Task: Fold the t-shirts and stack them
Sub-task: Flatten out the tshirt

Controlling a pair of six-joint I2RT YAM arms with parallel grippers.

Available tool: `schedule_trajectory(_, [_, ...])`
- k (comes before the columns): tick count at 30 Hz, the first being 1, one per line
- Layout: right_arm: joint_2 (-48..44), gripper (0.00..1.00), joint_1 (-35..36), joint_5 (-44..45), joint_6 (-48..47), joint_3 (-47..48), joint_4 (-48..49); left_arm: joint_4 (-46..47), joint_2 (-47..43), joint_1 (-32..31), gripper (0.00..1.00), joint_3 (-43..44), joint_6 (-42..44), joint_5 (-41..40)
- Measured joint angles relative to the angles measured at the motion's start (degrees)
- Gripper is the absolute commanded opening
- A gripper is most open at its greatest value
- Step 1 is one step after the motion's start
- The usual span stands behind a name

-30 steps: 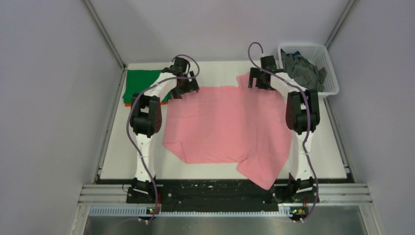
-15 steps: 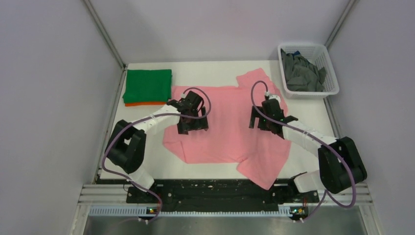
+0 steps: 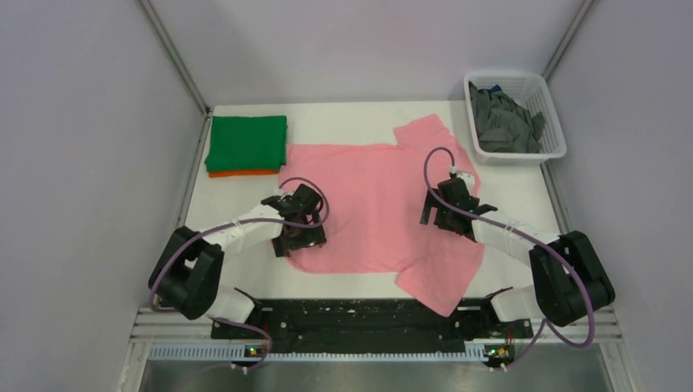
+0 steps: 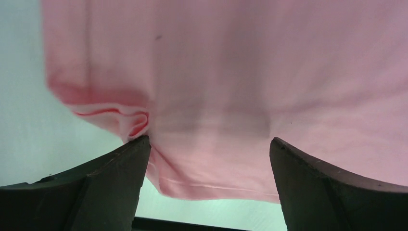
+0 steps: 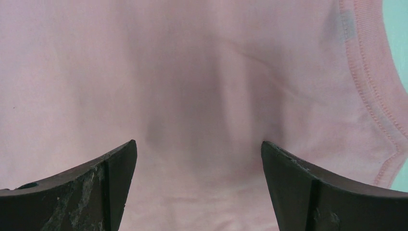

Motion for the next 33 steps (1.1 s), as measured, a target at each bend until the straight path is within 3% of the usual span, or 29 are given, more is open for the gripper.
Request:
schedule_trajectory(15, [0.3,0.99,0.0,2.2,1.4,0.0,-0.4,-17.5,-20.4,0.0,0.99,-11.1,-9.7,-4.4])
schedule_trajectory(23, [-2.4,0.99,0.0,2.1,1.5,0.0,-1.2,-19.7,-29.6,0.0,0.96,-12.3,-18.3,-9.3])
schedule_trajectory(29, [-8.5,0.99,0.0,2.0,1.6,0.0,-1.7,-16.1,-35.8,0.1,0.9,-19.0,-24.4,-12.9])
schedule_trajectory(33, [-11.9,0.99,0.0,2.0,1.6,-0.6,-2.5,-16.2,-37.6,0.4,0.73,-19.7,-28.9,-17.0])
